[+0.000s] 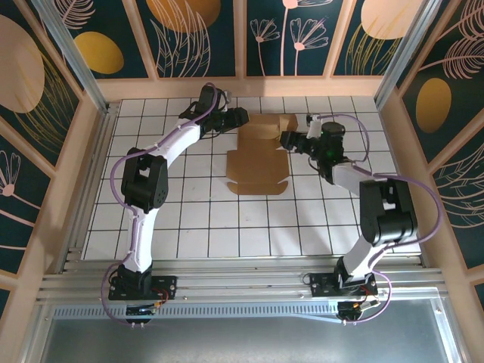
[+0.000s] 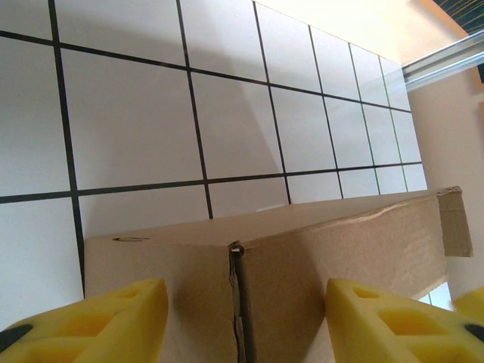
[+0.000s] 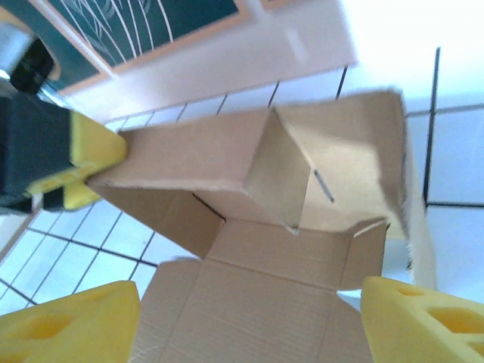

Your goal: Fold the paper box

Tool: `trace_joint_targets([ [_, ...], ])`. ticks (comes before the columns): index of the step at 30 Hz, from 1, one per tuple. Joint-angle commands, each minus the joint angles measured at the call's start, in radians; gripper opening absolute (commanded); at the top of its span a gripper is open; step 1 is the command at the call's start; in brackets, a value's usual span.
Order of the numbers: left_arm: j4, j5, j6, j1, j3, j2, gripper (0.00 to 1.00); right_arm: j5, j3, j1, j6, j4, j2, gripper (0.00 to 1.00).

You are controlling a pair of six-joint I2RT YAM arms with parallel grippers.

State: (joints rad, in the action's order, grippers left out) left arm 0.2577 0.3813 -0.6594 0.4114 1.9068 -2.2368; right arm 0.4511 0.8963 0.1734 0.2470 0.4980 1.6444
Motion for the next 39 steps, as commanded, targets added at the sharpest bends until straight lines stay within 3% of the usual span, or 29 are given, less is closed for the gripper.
trace_joint_targets([
  [1, 0.06, -0.011, 0.011, 0.007, 0.026, -0.03, 0.58, -0.049, -0.025, -0.048, -0.092, 0.007, -0.075, 0.82],
  [4, 0.06, -0.011, 0.004, 0.006, 0.039, -0.033, 0.59, -0.084, 0.015, -0.079, -0.135, -0.008, -0.038, 0.86],
  [10, 0.073, -0.006, 0.001, 0.004, 0.066, -0.035, 0.61, -0.035, 0.146, -0.084, -0.198, -0.093, 0.129, 0.86],
  [20, 0.084, -0.014, 0.012, 0.003, 0.06, -0.018, 0.61, -0.028, 0.295, -0.07, -0.22, -0.123, 0.307, 0.54],
  [27, 0.08, -0.016, -0.001, 0.003, 0.059, -0.026, 0.62, -0.112, 0.329, -0.038, -0.247, -0.209, 0.302, 0.29],
  [34, 0.059, -0.005, -0.016, 0.002, 0.046, -0.037, 0.61, -0.081, 0.342, -0.02, -0.088, -0.305, 0.278, 0.2],
  [39, 0.052, 0.001, -0.016, 0.003, 0.041, -0.038, 0.61, -0.067, 0.334, -0.006, -0.017, -0.322, 0.251, 0.19],
])
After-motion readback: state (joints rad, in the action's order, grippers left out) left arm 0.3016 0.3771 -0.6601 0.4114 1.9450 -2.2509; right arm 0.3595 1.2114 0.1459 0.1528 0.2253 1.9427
